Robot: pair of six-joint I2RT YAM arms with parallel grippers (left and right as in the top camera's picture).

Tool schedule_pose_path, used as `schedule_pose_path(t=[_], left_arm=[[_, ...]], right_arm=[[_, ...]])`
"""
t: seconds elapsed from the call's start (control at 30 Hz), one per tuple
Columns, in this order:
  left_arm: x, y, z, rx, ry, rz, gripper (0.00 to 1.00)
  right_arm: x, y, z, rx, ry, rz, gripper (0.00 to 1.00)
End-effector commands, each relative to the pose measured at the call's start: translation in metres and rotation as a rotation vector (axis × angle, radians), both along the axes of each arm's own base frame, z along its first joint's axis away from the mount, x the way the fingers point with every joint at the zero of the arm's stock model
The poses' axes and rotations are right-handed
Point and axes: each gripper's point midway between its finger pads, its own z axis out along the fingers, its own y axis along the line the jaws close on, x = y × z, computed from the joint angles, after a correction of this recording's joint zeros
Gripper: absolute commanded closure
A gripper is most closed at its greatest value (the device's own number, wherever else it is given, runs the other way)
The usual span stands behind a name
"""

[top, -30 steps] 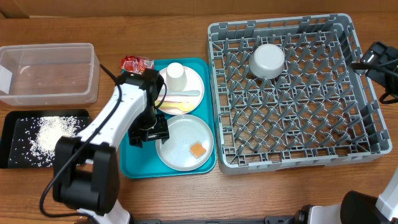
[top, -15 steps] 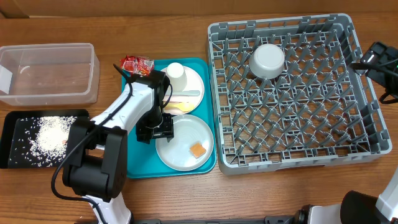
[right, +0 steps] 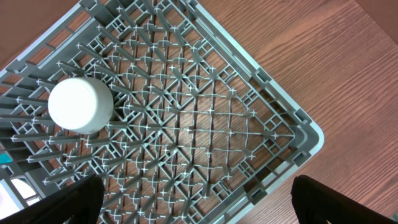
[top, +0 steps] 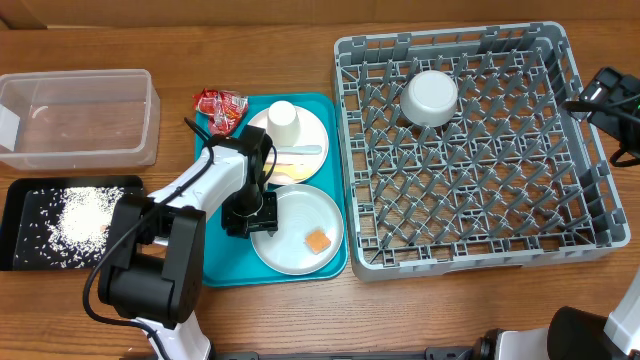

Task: Sort waste into correct bins and load items into the dishwasher rack
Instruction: 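Grasp the white plate rim with the left gripper and lift it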

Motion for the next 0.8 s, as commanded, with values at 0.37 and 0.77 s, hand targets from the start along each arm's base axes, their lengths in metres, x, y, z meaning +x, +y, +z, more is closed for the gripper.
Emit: schedule_pose_path(t=[0.37,0.77], left_arm=[[-0.021,0.013,-0.006,0.064,0.079,-0.027,0.96],[-0.015,0.012,0.029,0.071,0.114,-0.027,0.96]], right_arm=[[0.0,-0.002,0.0,-0.013,0.004,-0.003,0.0],[0.0,-0.002,0.0,-0.013,0.004,-0.003,0.0]])
